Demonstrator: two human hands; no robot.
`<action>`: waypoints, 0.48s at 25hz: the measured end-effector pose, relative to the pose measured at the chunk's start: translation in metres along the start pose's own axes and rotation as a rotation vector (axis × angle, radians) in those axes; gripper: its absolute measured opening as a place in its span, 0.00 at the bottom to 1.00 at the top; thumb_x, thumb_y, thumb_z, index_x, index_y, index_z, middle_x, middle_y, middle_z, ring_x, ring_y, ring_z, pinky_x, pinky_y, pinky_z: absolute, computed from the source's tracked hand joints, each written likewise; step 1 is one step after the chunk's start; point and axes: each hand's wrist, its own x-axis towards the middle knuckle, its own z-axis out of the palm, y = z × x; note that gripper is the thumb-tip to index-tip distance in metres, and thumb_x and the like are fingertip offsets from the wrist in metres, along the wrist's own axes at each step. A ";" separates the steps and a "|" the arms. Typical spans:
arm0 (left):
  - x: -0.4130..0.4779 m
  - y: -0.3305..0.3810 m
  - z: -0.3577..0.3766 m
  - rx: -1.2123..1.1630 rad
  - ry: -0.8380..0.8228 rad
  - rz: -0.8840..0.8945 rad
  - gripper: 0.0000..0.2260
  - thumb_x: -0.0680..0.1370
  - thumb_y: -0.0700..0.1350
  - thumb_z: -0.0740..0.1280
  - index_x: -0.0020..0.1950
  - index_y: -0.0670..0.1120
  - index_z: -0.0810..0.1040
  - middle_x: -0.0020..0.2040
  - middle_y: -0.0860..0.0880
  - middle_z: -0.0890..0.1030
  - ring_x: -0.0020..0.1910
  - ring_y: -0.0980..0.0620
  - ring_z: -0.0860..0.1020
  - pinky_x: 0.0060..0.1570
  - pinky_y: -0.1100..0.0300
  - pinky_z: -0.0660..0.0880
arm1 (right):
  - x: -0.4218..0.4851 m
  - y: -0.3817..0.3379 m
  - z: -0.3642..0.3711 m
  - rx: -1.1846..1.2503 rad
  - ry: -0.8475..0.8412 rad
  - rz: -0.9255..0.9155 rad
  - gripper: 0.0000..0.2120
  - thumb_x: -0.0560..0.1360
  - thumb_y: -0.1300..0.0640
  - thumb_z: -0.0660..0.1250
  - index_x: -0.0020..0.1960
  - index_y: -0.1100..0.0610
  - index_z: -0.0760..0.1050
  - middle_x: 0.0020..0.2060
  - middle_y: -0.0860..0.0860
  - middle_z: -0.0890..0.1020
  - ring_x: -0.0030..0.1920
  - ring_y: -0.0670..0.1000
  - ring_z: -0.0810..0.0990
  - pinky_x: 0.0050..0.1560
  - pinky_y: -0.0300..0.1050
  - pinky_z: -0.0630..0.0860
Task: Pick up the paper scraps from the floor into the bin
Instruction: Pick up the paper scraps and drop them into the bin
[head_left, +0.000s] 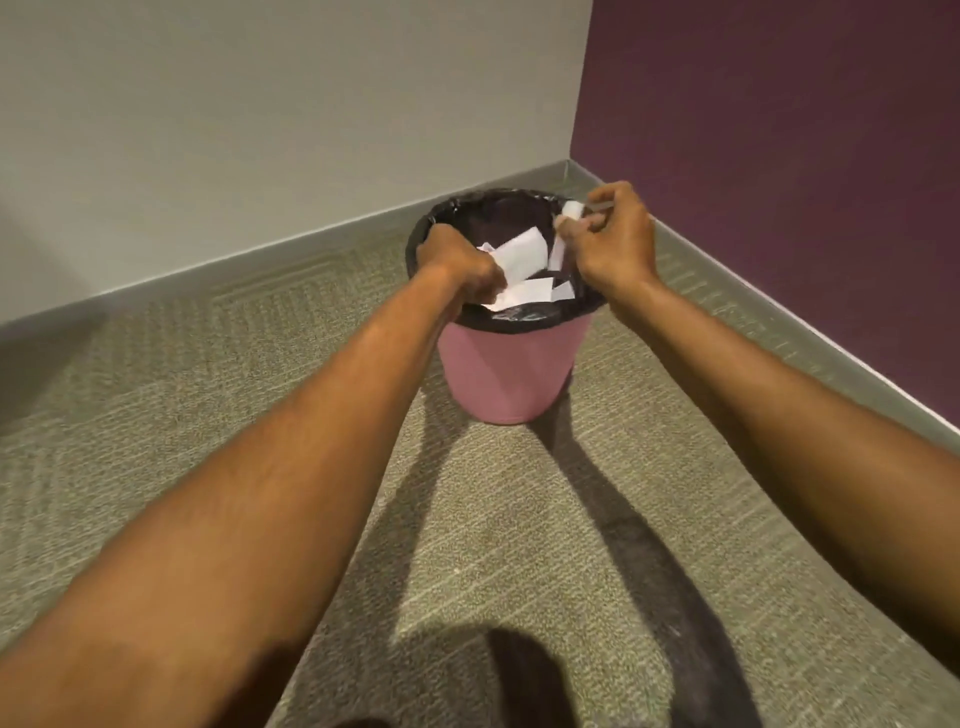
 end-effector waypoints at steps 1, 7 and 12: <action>0.002 -0.001 0.002 0.000 0.006 0.008 0.20 0.62 0.30 0.77 0.52 0.31 0.78 0.33 0.43 0.76 0.36 0.44 0.80 0.41 0.49 0.82 | 0.004 0.003 0.002 0.004 -0.047 0.025 0.13 0.76 0.54 0.70 0.57 0.55 0.71 0.42 0.50 0.81 0.42 0.51 0.83 0.43 0.47 0.81; 0.011 -0.014 0.002 0.017 0.214 0.133 0.14 0.67 0.35 0.70 0.50 0.47 0.77 0.50 0.45 0.81 0.48 0.44 0.81 0.48 0.52 0.81 | -0.004 0.027 -0.010 -0.067 -0.028 0.014 0.04 0.76 0.60 0.65 0.48 0.54 0.77 0.44 0.52 0.83 0.47 0.54 0.83 0.51 0.54 0.81; 0.016 -0.025 -0.014 0.061 0.375 0.146 0.09 0.71 0.34 0.66 0.38 0.46 0.71 0.40 0.48 0.75 0.38 0.50 0.74 0.37 0.54 0.74 | -0.006 0.035 -0.016 -0.115 0.062 -0.028 0.02 0.75 0.61 0.67 0.45 0.56 0.78 0.42 0.50 0.82 0.45 0.50 0.81 0.47 0.45 0.78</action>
